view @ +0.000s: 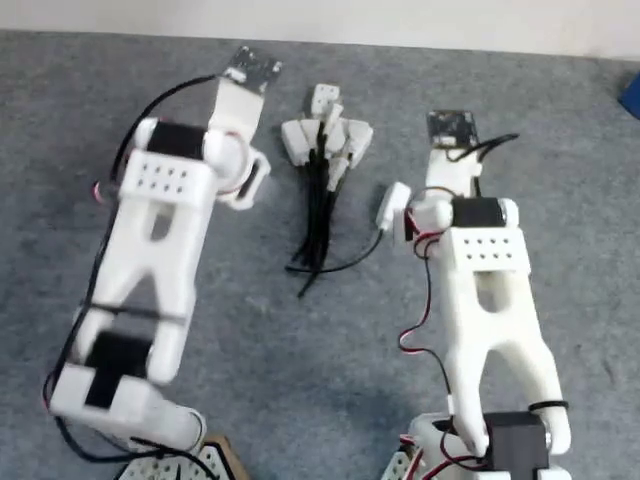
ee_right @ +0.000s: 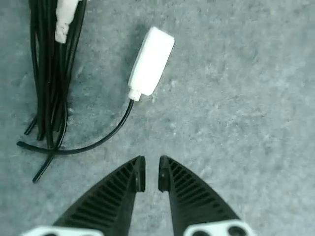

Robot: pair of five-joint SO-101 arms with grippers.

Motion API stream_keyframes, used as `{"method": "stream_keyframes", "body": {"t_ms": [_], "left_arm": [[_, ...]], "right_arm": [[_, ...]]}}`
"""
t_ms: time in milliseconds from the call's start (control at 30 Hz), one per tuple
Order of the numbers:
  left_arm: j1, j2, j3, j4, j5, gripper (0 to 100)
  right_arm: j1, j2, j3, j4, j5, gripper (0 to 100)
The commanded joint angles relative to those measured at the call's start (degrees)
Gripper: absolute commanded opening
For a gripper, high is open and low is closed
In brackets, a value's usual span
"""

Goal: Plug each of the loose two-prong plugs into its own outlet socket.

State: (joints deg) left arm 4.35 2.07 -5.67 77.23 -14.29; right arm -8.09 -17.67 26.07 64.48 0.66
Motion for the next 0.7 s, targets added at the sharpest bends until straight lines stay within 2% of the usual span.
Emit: {"method": "stream_keyframes", "body": {"t_ms": [0, 300, 533, 667], "left_arm": [[0.9, 8.5, -9.0, 0.3, 0.4, 27], [2.8, 21.5, -10.8, -13.4, 5.4, 27], [4.5, 22.9, -13.5, -19.5, 5.6, 27], [5.3, 23.0, -13.4, -25.4, 5.5, 27]], "right_arm": [[-0.8, -0.7, 1.5, -4.1, -0.6, 7.0], [-1.3, -0.7, 3.5, -5.8, -0.3, 8.0], [-6.2, -0.7, 5.6, -5.9, -0.2, 24.2], [-5.8, -0.7, 6.5, -5.9, -0.2, 26.2]]}}
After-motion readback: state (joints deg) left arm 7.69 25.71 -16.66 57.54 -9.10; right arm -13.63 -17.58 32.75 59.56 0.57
